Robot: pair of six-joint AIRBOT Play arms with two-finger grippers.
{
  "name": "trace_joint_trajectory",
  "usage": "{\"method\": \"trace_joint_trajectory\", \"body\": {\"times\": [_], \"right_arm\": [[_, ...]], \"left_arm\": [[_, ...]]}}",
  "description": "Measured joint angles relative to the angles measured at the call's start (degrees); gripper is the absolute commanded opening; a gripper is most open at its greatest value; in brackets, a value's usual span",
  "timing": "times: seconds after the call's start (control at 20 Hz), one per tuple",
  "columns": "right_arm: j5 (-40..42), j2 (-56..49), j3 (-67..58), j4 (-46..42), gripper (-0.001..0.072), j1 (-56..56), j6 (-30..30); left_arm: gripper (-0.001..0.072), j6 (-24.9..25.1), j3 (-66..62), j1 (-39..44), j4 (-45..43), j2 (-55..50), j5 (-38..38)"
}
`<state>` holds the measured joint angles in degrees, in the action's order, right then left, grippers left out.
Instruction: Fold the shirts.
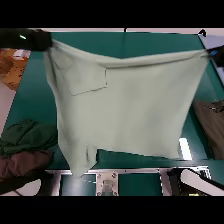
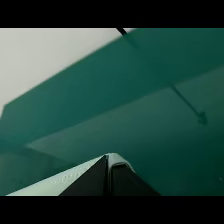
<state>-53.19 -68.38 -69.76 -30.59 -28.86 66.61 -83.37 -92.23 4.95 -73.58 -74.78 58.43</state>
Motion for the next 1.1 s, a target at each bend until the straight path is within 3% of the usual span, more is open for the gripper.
{"method": "trace_joint_trajectory", "body": {"times": [0.25, 0.45, 0.8, 1.1], "right_arm": [[2.4, -23.8, -6.1, 3.2, 0.0018, 3.1, -2.9], [-0.1, -37.6, -19.3, 5.6, 0.0018, 3.8, -1.2], [-1.9, -43.6, -32.4, 6.5, 0.0018, 4.0, 1.0], [-8.9, -44.3, -34.2, -3.0, 0.0016, 4.0, 5.1]], "left_arm": [[0.0032, 2.7, 0.3, 0.0, 0.4, -18.2, -6.6], [0.0032, 1.9, -2.7, -0.7, 0.5, -24.6, -12.2], [0.0032, -0.4, -8.0, -4.8, 6.4, -26.9, -16.4], [0.0032, 1.0, -8.3, -6.2, 5.9, -27.2, -9.5]]}}
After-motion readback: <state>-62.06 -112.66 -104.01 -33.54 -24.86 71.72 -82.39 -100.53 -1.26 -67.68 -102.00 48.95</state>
